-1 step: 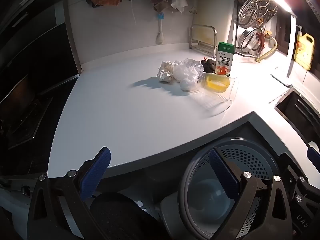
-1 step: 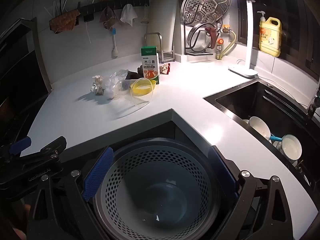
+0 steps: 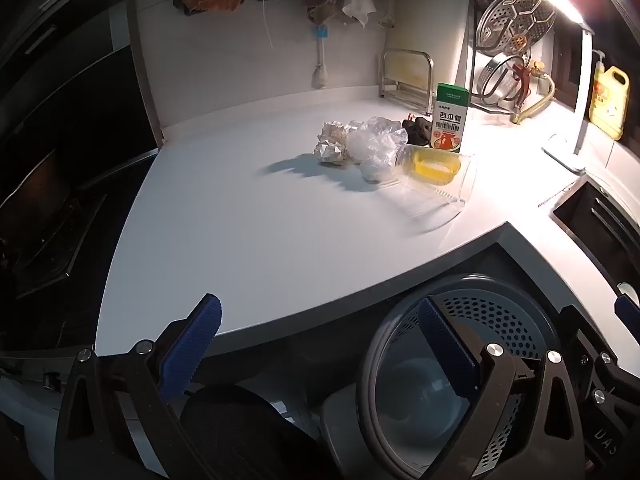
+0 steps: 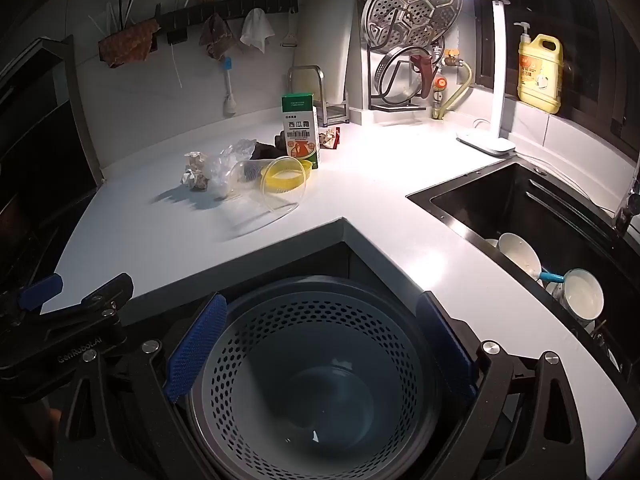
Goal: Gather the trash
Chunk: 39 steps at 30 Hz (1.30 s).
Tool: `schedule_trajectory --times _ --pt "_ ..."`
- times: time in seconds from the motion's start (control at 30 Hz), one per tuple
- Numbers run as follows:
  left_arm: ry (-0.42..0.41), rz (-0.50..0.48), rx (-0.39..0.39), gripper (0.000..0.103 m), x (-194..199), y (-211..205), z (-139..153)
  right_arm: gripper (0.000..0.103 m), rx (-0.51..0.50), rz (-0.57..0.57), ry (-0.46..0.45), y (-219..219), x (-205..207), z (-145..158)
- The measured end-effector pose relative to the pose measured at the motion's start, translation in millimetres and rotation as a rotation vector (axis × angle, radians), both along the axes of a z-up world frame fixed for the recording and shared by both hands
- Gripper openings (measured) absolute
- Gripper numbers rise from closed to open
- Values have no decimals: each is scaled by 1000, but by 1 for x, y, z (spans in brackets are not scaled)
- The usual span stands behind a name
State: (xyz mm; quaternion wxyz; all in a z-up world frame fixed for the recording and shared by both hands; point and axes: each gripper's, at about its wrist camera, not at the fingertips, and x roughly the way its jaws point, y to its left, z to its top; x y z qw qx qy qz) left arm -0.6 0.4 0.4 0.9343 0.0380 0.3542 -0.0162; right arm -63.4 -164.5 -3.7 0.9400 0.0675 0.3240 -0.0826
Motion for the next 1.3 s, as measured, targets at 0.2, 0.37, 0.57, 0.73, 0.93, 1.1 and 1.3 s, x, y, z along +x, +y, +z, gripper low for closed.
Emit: schedule_trajectory --times 0.2,0.37,0.57,0.73,0.93,1.1,1.3 --pt "-9 1 -5 97 -2 6 1 91 2 3 -1 -2 -2 1" --pt "-3 -2 6 97 -1 5 0 91 1 7 2 -2 0 1" --pt "-3 1 11 97 -2 0 4 91 2 3 -9 -3 -2 6" --pt "-20 -3 10 97 -8 -1 9 91 -3 7 -25 0 -7 13" --pt "-45 -1 3 97 -17 3 20 91 -8 8 -59 1 -17 22" --pt "-63 -3 2 97 -24 3 27 91 -10 9 -80 2 -25 29" --pt "-84 -5 2 97 -33 3 32 91 -14 7 -104 2 -35 35"
